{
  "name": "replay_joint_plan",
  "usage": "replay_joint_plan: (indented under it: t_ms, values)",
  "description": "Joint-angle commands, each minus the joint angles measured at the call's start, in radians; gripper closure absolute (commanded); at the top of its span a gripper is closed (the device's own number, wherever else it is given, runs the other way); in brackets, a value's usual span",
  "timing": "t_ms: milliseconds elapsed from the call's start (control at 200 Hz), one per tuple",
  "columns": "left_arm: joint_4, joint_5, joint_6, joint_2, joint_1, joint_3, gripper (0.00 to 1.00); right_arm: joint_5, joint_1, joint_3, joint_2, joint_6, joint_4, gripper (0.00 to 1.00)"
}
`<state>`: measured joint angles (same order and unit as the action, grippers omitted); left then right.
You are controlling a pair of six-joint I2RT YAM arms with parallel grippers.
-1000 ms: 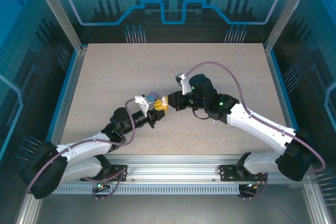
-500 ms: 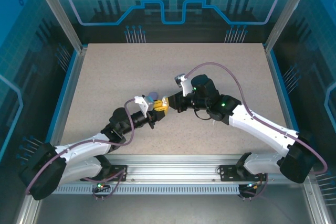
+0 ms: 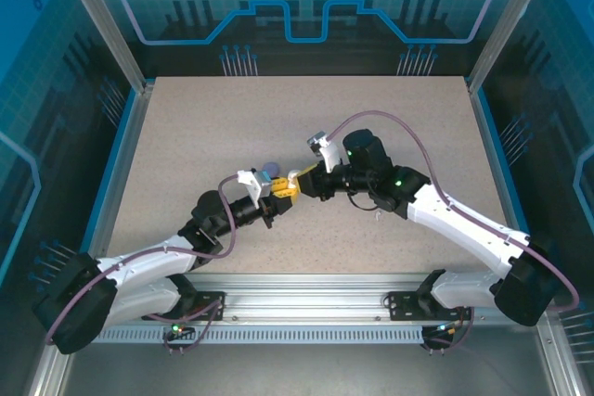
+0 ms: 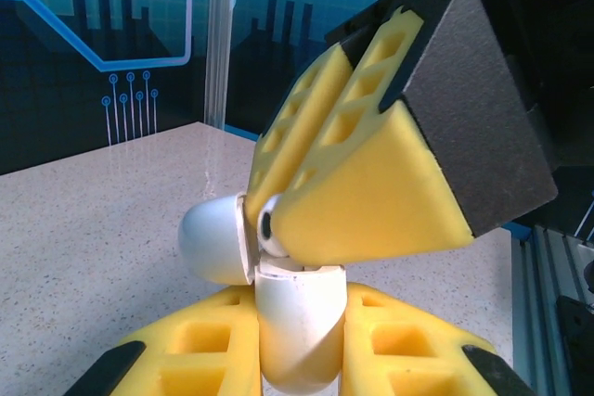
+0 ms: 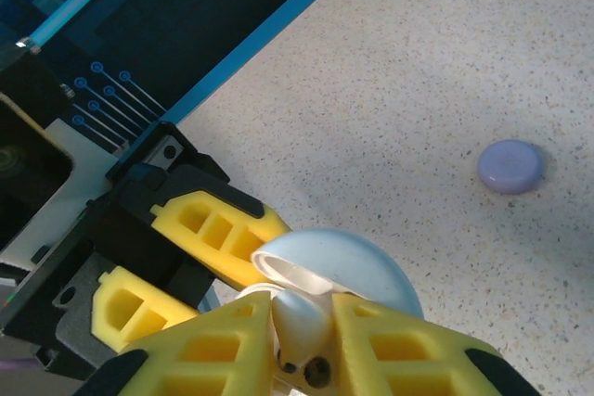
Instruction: Insert the wireless bluetooth earbuds into the charging case
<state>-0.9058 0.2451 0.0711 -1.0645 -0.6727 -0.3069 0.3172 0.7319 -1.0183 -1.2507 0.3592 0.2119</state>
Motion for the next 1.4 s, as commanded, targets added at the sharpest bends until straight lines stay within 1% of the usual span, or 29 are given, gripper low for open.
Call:
replay_joint_plan:
  t_ms: [0,235,445,590,705,855,1000,1186,1396]
  values:
    - [-0.115,0.027,-0.011,0.033,-0.002,-0.026,0.81,0.007,-0.022,0.000,0.016,-0.015,0.067,0.72]
    - [-0.108,0.022,-0.017,0.034,-0.003,-0.025,0.81,0.029,-0.038,-0.029,0.053,0.008,0.072,0.63]
    - [-0.107,0.023,-0.016,0.029,-0.003,-0.027,0.81,0.115,-0.046,-0.038,0.046,0.040,0.034,0.56]
    - [-0.110,0.025,-0.016,0.018,-0.003,-0.032,0.81,0.180,-0.045,-0.048,0.018,0.060,-0.001,0.56]
    - [-0.108,0.021,-0.017,0.014,-0.003,-0.031,0.81,0.195,-0.048,-0.054,0.023,0.059,-0.007,0.55]
    - [-0.101,0.011,-0.021,0.009,-0.004,-0.034,0.81,0.182,-0.062,-0.059,0.060,0.049,0.032,0.54]
    - [-0.096,0.014,-0.021,0.002,-0.004,-0.039,0.81,0.135,-0.071,-0.056,0.113,0.042,0.077,0.54]
    - [-0.089,0.019,-0.022,-0.002,-0.003,-0.040,0.81,0.135,-0.071,-0.065,0.113,0.073,0.053,0.60]
    - [-0.088,0.016,-0.029,-0.001,-0.003,-0.045,0.81,0.185,-0.068,-0.090,0.072,0.113,0.020,0.64]
